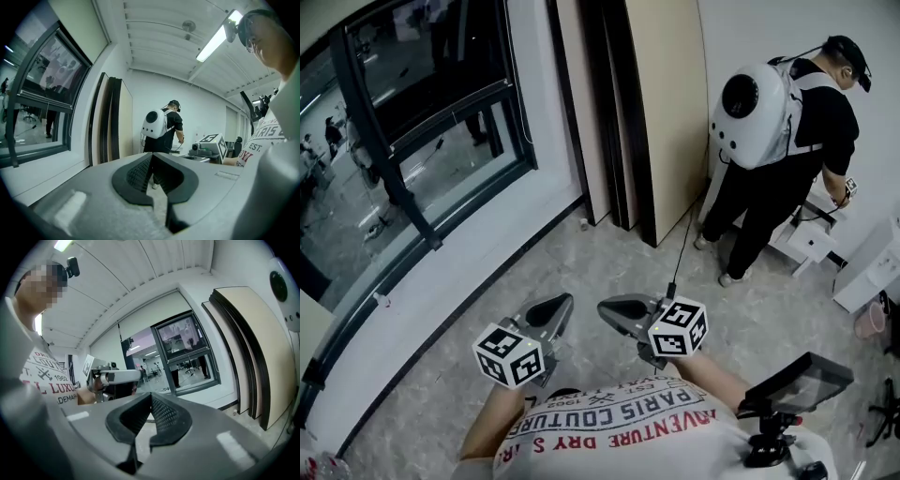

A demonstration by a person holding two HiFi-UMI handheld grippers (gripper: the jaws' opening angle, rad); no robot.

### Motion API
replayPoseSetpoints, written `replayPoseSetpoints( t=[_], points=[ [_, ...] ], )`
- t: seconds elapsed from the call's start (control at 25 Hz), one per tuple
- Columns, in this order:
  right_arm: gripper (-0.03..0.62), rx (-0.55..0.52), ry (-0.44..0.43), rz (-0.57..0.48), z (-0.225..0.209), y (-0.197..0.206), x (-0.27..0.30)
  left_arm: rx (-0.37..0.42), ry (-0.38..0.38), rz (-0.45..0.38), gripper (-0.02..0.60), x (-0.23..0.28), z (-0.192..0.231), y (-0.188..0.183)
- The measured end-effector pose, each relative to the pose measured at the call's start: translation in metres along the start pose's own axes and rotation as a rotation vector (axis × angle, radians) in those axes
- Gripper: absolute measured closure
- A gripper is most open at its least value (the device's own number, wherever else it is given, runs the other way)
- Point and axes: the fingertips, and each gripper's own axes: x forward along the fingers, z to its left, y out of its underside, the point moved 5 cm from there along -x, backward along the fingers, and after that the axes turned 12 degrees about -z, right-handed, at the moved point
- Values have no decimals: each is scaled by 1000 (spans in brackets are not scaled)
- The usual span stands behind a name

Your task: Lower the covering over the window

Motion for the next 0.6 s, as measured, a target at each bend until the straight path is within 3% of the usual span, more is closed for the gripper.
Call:
replayPoseSetpoints(
  t=[0.44,0.6],
  points=[
    [591,42,17,8,-59,-1,24,-28,38,32,580,49,38,16],
    [591,54,32,19,-95,-2,65,-50,48,36,580,68,91,13]
  ],
)
